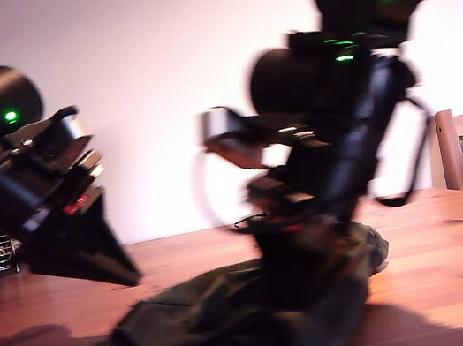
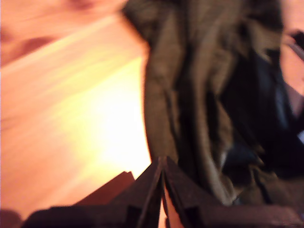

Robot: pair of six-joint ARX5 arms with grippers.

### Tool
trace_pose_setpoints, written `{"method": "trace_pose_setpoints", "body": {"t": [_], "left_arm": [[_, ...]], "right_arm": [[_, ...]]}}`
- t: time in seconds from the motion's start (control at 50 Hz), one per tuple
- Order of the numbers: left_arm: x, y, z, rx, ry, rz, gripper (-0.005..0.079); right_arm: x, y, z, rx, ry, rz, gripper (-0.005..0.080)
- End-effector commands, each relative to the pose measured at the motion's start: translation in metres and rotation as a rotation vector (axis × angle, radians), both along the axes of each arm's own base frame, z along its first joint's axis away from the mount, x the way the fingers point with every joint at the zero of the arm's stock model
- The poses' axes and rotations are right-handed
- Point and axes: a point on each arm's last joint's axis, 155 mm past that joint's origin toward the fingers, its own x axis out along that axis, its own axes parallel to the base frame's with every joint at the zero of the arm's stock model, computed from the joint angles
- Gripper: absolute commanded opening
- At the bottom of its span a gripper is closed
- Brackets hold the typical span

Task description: Fold the underwear in front of you. After folding it, place it to the right side.

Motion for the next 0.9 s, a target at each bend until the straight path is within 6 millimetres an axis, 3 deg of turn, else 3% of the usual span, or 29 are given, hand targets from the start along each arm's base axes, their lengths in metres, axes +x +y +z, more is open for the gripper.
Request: {"method": "trace_pose_setpoints", "body": {"t": [0.0,0.3,0.48,0.56,0.7,0.78,0.88], "left_arm": [[-0.010,-0.004,-0.004,-0.012,0.036,-0.015,-0.0019],[-0.028,-0.013,-0.004,-0.035,0.099,-0.055,-0.0018],[-0.030,-0.017,0.001,-0.075,0.124,-0.050,0.0009],[-0.028,-0.018,0.004,-0.101,0.152,-0.020,0.0120],[-0.028,-0.017,0.003,-0.106,0.198,0.030,0.0450],[-0.026,-0.013,-0.001,-0.083,0.226,0.085,0.0503],[-0.026,-0.009,-0.005,-0.063,0.246,0.119,0.0503]], "right_arm": [[-0.006,-0.018,-0.018,-0.046,0.007,0.028,-0.0013],[0.037,-0.024,-0.002,0.006,-0.155,0.062,-0.0013],[0.050,-0.019,0.033,0.044,-0.183,0.037,-0.0013],[0.054,-0.012,0.053,0.086,-0.158,-0.034,-0.0013],[0.057,-0.006,0.080,0.143,-0.034,-0.243,-0.0004],[0.057,-0.008,0.086,0.153,0.081,-0.401,0.0090],[0.049,-0.014,0.084,0.125,0.219,-0.545,0.0339]]}}
